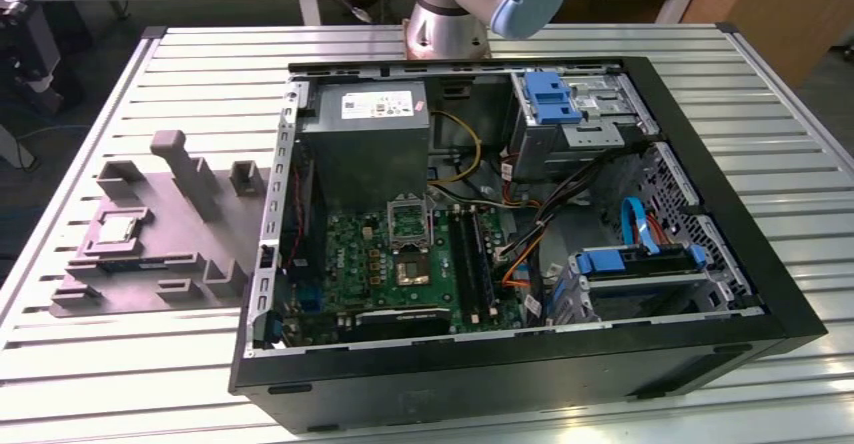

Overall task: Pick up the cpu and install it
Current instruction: 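Pick up the cpu and move it towards the insertion slot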

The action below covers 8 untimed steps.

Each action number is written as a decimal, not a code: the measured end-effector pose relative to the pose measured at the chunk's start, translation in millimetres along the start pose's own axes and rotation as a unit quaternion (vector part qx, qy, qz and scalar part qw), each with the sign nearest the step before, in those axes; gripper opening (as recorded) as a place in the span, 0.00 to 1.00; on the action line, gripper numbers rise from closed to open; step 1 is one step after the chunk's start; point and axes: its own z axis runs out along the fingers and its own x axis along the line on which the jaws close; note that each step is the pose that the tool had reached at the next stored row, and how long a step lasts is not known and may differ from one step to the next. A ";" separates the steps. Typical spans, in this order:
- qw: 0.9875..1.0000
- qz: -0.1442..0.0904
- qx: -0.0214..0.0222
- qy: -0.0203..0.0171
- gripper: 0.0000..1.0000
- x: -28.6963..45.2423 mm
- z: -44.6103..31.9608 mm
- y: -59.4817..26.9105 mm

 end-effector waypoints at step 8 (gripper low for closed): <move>1.000 0.000 -0.008 0.000 0.59 0.4 12.0 -6.9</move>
